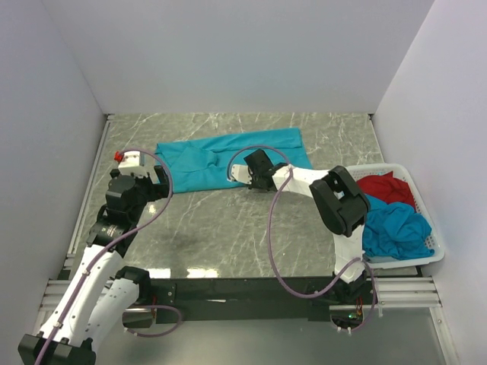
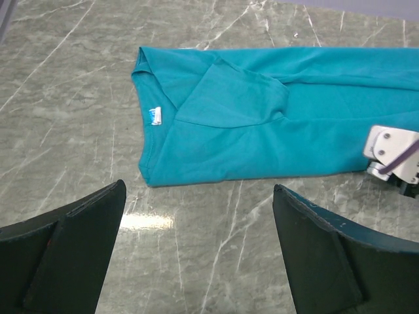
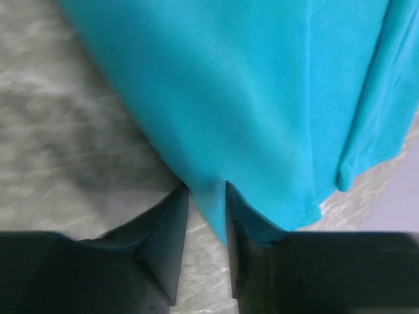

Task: Fold and stack the t-shirts
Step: Fold the tshirt

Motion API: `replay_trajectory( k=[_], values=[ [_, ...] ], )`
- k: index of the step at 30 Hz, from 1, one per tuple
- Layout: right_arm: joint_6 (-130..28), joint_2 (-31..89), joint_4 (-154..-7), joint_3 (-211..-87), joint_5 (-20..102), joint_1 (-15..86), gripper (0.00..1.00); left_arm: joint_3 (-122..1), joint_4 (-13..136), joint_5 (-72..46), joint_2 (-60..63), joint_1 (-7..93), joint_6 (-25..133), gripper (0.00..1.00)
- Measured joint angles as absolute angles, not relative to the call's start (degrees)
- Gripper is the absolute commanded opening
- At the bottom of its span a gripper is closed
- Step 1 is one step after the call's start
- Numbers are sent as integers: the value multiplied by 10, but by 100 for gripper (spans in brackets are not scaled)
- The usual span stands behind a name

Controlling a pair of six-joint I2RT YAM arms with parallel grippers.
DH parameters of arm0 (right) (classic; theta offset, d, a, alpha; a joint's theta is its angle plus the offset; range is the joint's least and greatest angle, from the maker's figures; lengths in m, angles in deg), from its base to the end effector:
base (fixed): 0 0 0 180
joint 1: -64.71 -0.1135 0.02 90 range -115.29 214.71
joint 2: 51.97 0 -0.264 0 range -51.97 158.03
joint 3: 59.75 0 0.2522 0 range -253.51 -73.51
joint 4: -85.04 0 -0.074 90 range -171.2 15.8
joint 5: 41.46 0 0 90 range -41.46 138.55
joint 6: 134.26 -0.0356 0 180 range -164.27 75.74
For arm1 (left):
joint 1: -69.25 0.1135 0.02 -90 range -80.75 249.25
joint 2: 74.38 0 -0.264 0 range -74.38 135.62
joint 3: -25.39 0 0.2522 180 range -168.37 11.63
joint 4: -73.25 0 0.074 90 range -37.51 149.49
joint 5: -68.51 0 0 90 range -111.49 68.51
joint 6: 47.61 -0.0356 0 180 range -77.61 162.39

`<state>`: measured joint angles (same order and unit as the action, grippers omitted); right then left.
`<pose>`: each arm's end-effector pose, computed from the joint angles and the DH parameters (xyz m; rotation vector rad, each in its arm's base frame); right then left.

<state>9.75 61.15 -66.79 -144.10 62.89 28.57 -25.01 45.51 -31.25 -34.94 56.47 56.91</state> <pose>0.3314 0.2311 0.1440 -1.7560 1.8873 -0.4391 0.1653 -0.0313 0.2977 -0.1461 1.8571 -0.1717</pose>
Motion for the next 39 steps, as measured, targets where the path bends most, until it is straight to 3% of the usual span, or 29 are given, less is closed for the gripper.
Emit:
replay_trajectory(
  k=[6, 14, 19, 20, 22, 25, 29, 35, 39],
  values=[
    [94, 629, -669, -1455, 635, 286, 1, -249, 458, -312, -352, 565, 571, 99],
    [87, 570, -648, -1395, 587, 274, 0, -249, 466, -295, -352, 565, 596, 99],
    [68, 477, -598, -1300, 539, 196, 0, -238, 483, -240, -352, 565, 672, 100],
    [63, 460, -589, -1284, 527, 168, 2, -229, 491, -227, -353, 565, 698, 99],
    [50, 431, -571, -1258, 504, 109, 29, -207, 501, -206, -357, 565, 754, 99],
    [37, 406, -537, -1251, 462, 42, 48, -169, 512, -183, -363, 565, 842, 97],
    [25, 374, -481, -1274, 416, 56, 51, -118, 531, -172, -361, 565, 935, 90],
    [-3, 347, -431, -1381, 332, 178, 55, -91, 550, -190, -280, 584, 1002, 77],
    [-17, 347, -418, -1398, 270, 260, 56, -102, 584, -198, -157, 618, 1008, 57]
  ],
)
